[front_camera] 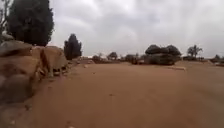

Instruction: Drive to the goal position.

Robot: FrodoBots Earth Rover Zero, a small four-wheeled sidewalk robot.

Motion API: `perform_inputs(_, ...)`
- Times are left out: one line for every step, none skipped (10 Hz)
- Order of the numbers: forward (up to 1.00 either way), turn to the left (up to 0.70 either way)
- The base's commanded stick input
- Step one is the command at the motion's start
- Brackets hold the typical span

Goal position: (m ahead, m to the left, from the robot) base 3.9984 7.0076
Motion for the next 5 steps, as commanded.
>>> perform_inputs(0.50,0.00)
perform_inputs(0.50,0.00)
perform_inputs(0.50,0.00)
perform_inputs(0.50,0.00)
perform_inputs(0.50,0.00)
